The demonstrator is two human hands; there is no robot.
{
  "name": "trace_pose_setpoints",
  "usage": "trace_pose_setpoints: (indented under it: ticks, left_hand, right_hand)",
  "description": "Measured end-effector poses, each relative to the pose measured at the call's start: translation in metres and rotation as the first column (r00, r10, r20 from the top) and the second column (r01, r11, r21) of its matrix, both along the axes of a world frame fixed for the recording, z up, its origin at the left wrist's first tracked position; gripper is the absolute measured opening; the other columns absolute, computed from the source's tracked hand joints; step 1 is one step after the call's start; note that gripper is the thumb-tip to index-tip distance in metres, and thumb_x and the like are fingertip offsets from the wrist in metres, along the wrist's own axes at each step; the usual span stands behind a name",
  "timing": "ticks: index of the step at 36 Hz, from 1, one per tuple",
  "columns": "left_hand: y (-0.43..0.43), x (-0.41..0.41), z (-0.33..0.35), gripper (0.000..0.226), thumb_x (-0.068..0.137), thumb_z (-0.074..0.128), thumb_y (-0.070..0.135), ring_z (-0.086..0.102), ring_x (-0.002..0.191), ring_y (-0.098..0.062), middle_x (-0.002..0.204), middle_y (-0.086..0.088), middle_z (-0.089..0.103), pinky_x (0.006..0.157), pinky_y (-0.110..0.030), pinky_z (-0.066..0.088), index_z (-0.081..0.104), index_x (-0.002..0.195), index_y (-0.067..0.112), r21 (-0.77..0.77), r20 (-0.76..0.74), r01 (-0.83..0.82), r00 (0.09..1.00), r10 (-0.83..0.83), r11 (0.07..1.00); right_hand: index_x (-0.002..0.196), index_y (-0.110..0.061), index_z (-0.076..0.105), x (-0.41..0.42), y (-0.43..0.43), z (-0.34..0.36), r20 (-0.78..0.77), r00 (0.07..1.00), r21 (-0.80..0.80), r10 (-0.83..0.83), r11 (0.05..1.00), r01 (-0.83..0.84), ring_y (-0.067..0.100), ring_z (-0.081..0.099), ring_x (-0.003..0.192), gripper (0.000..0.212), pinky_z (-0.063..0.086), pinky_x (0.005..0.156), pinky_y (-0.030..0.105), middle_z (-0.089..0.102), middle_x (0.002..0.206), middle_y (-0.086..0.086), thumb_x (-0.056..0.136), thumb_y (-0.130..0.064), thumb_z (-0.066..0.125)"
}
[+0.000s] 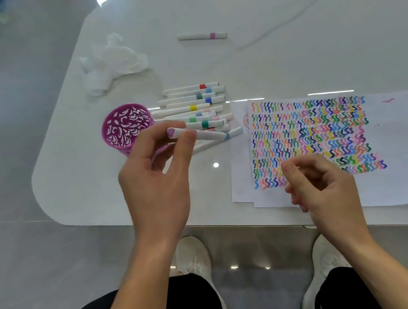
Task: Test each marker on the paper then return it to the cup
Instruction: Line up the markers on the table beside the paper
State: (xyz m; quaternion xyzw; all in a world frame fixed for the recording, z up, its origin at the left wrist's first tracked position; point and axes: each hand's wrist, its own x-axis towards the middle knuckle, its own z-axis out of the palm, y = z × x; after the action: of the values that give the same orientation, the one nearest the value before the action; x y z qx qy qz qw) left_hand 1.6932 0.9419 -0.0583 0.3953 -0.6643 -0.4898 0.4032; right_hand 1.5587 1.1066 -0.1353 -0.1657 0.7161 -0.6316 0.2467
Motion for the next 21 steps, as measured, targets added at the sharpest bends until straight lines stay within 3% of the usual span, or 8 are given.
trace_pose_setpoints:
  ticks: [3, 5, 9, 13, 17, 21]
  left_hand:
    - [-0.007, 0.007, 0.005, 0.011, 0.097, 0.067, 0.024, 0.070, 0.103, -0.010, 0.106, 0.010, 0.074, 0.086, -0.026, 0.057, 0.069, 0.108, 0.023, -0.129, -0.027, -0.110, 0.994, 0.108, 0.986]
    - [-0.012, 0.011, 0.006, 0.014, 0.100, 0.064, 0.024, 0.071, 0.105, -0.015, 0.110, 0.005, 0.074, 0.084, -0.028, 0.058, 0.068, 0.113, 0.024, -0.204, -0.066, -0.189, 0.982, 0.179, 0.960]
    - [-0.024, 0.019, 0.002, 0.027, 0.103, 0.059, 0.016, 0.069, 0.110, -0.027, 0.114, -0.012, 0.070, 0.088, -0.035, 0.058, 0.064, 0.128, 0.006, -0.365, -0.102, -0.275, 0.961, 0.255, 0.889]
    - [-0.034, 0.023, -0.008, 0.028, 0.104, 0.057, 0.010, 0.067, 0.108, -0.029, 0.113, -0.015, 0.068, 0.088, -0.049, 0.057, 0.063, 0.130, 0.001, -0.517, -0.052, -0.272, 0.957, 0.287, 0.812]
    - [-0.040, 0.023, -0.017, 0.031, 0.104, 0.057, 0.018, 0.068, 0.103, -0.026, 0.113, -0.007, 0.067, 0.089, -0.043, 0.057, 0.064, 0.133, 0.010, -0.477, 0.051, -0.237, 0.954, 0.296, 0.846]
    - [-0.045, 0.025, -0.022, 0.031, 0.104, 0.057, 0.021, 0.066, 0.104, -0.015, 0.116, 0.000, 0.066, 0.093, -0.028, 0.054, 0.064, 0.134, 0.018, -0.422, 0.209, -0.210, 0.924, 0.321, 0.882]
  right_hand:
    - [0.091, -0.021, 0.072, 0.007, -0.004, -0.001, -0.076, 0.997, 0.029, 0.029, 0.999, -0.027, 0.012, 0.065, 0.059, 0.015, 0.048, 0.054, 0.016, 0.070, 0.069, 0.003, 0.087, -0.035, 0.071]
    - [0.087, -0.027, 0.072, 0.010, -0.006, -0.004, -0.117, 0.991, 0.049, 0.058, 0.997, -0.052, 0.014, 0.067, 0.063, 0.005, 0.051, 0.057, 0.018, 0.070, 0.070, 0.000, 0.089, -0.032, 0.072]
    - [0.087, -0.035, 0.072, 0.013, -0.008, -0.009, -0.182, 0.978, 0.098, 0.104, 0.991, -0.087, 0.018, 0.068, 0.068, 0.002, 0.055, 0.065, 0.031, 0.072, 0.075, -0.004, 0.088, -0.036, 0.070]
    - [0.086, -0.034, 0.072, 0.016, -0.010, -0.013, -0.216, 0.968, 0.122, 0.126, 0.987, -0.101, 0.018, 0.068, 0.070, 0.006, 0.056, 0.066, 0.033, 0.073, 0.077, -0.004, 0.088, -0.040, 0.069]
    - [0.085, -0.034, 0.071, 0.017, -0.011, -0.015, -0.226, 0.965, 0.134, 0.132, 0.986, -0.103, 0.018, 0.066, 0.066, 0.005, 0.053, 0.065, 0.026, 0.072, 0.075, -0.004, 0.090, -0.032, 0.071]
    - [0.086, -0.035, 0.070, 0.017, -0.012, -0.017, -0.231, 0.963, 0.138, 0.141, 0.984, -0.111, 0.018, 0.064, 0.064, 0.016, 0.052, 0.063, 0.024, 0.071, 0.074, -0.004, 0.093, -0.021, 0.073]
